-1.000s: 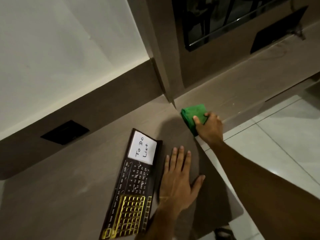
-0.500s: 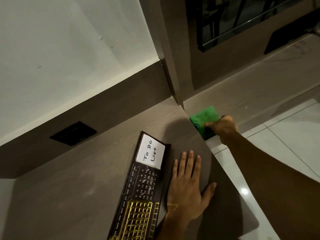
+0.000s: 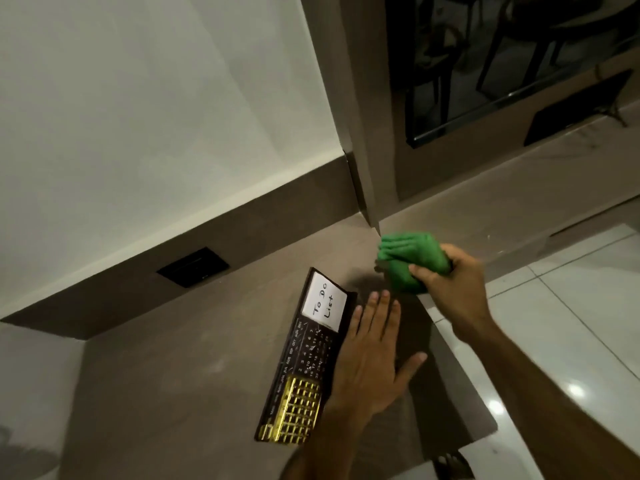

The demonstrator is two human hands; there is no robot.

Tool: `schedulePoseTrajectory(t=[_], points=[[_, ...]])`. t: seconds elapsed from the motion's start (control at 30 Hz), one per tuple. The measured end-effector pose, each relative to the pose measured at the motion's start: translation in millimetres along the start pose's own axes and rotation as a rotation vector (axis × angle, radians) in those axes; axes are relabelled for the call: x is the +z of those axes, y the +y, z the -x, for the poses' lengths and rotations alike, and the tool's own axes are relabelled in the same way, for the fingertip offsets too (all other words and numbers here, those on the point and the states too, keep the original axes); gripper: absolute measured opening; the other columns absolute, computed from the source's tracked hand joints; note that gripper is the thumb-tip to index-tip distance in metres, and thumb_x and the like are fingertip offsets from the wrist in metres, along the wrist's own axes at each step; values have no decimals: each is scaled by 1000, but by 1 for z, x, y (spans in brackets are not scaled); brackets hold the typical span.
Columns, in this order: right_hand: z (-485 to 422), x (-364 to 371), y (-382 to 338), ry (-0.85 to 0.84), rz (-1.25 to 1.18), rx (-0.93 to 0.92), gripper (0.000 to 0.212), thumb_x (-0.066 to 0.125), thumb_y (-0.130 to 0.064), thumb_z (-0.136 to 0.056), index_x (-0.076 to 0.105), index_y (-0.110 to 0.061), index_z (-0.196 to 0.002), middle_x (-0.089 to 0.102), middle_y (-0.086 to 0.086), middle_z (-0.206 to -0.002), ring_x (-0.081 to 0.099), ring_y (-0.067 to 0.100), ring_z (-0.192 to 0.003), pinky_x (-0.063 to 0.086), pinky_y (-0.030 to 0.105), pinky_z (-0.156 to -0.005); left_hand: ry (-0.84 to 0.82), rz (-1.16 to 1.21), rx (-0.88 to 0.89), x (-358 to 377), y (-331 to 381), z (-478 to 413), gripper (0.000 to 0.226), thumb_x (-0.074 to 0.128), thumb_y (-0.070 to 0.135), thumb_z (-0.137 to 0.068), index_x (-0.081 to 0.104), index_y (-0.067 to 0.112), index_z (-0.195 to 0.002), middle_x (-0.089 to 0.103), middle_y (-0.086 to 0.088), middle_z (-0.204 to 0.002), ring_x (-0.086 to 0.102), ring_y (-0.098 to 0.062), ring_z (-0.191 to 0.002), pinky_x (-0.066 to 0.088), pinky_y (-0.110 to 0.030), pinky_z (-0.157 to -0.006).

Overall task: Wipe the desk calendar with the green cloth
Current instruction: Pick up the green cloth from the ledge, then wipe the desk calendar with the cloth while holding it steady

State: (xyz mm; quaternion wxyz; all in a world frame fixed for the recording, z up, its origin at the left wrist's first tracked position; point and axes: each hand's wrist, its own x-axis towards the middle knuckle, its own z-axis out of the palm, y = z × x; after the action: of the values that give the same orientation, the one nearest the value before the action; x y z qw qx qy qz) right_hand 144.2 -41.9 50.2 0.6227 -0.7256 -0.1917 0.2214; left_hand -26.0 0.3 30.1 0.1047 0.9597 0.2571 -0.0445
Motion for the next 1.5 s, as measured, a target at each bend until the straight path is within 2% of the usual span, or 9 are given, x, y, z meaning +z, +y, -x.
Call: schedulePoseTrajectory(t=[0.2, 0.3, 0.43, 0.53, 0.93, 1.13, 1.3, 1.4, 1.5], points=[[86, 19, -25, -176, -109, -38, 31, 74, -8, -81, 59, -18, -106, 68, 0, -97, 67, 16, -90, 57, 40, -79, 289, -44, -25, -96, -34, 51, 80, 39, 65, -91, 23, 14, -151, 16, -8, -162, 2, -21, -151, 13, -47, -123], [115, 39, -18, -214, 26, -222, 60, 69, 7, -78, 54, -27, -125, 64, -13, -115, 61, 4, -109, 48, 20, -93, 178, -156, -144, -111, -61, 76, 91, 34, 72, -87, 4, 17, -154, -6, -6, -163, -13, -20, -150, 4, -47, -123], [135, 70, 6, -230, 184, -263, 83, 64, 17, -69, 46, -24, -139, 48, -5, -142, 42, 16, -134, 39, 45, -109, -21, -128, -211, -102, -88, 101, 117, 49, 76, -75, -18, 16, -150, -23, -5, -160, -24, -20, -147, 0, -46, -124], [145, 85, 18, -236, 316, -426, 88, 69, 14, -65, 44, -25, -140, 38, -5, -149, 30, 20, -141, 34, 45, -110, -113, -62, -215, -90, -97, 109, 132, 67, 69, -65, -22, 19, -149, -25, 0, -159, -25, -16, -146, -3, -42, -124], [151, 96, 41, -549, 639, -822, 64, 57, -19, -78, 44, -16, -140, 39, 12, -151, 19, 39, -143, 48, 52, -96, -149, 250, -231, -61, -98, 106, 135, 81, 18, -70, -35, 33, -139, -28, 9, -156, -21, -13, -147, -8, -36, -121], [141, 92, 50, -480, 628, -584, 84, 68, -5, -77, 30, -37, -144, 12, 6, -160, 9, 37, -145, 56, 56, -78, -146, 363, -265, -60, -95, 103, 135, 79, 3, -67, -28, 27, -145, -27, 7, -158, -19, -15, -147, -7, -40, -122], [156, 97, 39, -505, 548, -829, 53, 40, -19, -87, 44, -19, -140, 40, 11, -150, 30, 38, -139, 48, 45, -98, -127, 428, -248, -58, -94, 104, 131, 83, 21, -71, -24, 25, -147, -24, 5, -159, -19, -15, -146, -6, -39, -122], [126, 99, 26, -433, 621, -871, 60, 54, -13, -84, 40, -17, -143, 39, 10, -151, 24, 33, -143, 33, 44, -110, -123, 410, -274, -56, -97, 103, 133, 79, 6, -70, -27, 33, -145, -23, 8, -159, -17, -14, -146, -3, -45, -122], [126, 94, 39, -416, 646, -716, 83, 76, -9, -68, 41, -20, -142, 38, 7, -152, 23, 29, -142, 47, 46, -99, -128, 424, -284, -58, -95, 103, 134, 80, 7, -70, -28, 35, -145, -21, 8, -160, -18, -12, -145, -5, -42, -118]])
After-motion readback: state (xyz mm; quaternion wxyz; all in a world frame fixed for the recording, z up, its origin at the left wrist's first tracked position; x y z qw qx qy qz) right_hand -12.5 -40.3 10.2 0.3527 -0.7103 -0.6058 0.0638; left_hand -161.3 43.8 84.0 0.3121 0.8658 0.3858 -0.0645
